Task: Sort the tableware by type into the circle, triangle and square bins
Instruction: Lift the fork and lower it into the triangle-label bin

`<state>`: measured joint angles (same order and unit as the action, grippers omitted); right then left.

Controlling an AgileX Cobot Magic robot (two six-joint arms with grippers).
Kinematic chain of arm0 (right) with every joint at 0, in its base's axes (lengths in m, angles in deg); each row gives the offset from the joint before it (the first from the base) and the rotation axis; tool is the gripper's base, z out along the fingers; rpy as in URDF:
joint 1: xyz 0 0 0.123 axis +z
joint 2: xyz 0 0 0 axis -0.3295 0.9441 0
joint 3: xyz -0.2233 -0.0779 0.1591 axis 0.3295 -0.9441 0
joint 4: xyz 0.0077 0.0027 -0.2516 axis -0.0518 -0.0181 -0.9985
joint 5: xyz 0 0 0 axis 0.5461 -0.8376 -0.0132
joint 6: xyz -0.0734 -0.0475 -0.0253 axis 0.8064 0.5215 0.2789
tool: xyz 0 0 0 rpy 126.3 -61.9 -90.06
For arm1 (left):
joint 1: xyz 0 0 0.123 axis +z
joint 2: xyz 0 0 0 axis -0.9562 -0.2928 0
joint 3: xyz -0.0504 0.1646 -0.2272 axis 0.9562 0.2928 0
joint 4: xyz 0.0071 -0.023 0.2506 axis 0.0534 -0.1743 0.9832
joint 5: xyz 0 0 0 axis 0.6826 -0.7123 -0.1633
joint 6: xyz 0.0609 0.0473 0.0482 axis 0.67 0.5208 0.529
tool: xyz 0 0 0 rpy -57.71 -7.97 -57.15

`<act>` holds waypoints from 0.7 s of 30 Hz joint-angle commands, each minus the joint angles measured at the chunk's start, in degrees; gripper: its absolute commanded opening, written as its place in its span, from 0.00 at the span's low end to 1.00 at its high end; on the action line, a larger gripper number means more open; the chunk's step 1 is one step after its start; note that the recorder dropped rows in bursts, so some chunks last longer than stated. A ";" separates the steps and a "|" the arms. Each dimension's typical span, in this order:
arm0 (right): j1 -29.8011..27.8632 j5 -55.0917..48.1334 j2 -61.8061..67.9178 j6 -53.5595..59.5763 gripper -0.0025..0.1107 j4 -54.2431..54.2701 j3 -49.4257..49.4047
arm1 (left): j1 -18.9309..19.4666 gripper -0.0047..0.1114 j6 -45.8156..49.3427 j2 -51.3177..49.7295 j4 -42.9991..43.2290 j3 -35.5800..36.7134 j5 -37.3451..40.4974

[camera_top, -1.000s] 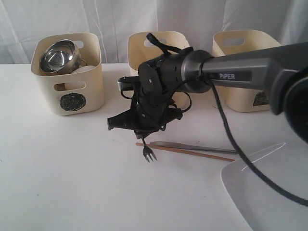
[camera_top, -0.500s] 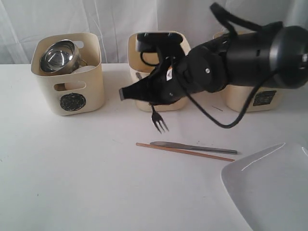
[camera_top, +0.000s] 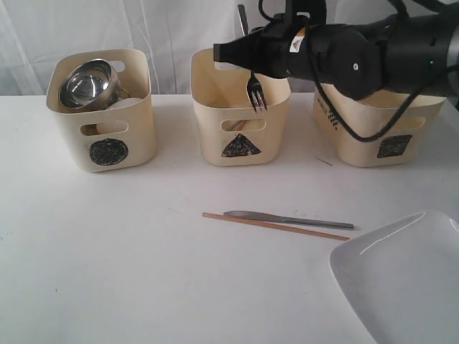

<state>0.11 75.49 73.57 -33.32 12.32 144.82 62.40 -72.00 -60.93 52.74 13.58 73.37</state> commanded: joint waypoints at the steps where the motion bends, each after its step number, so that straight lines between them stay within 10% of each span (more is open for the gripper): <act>1: -0.64 1.42 4.30 2.07 0.02 -0.24 5.77 | 0.12 0.04 -0.12 0.29 -0.18 0.29 -0.01; 16: -2.23 -1.03 20.80 9.61 0.03 2.18 21.43 | 0.12 0.04 -0.23 0.29 -0.18 0.29 -0.01; 21: -2.34 0.08 21.99 11.33 0.19 2.18 23.52 | 0.12 0.04 -0.13 0.29 -0.18 0.29 -0.01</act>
<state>-1.61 74.25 95.60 -23.46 14.20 167.40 62.40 -72.00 -60.93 52.74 13.58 73.37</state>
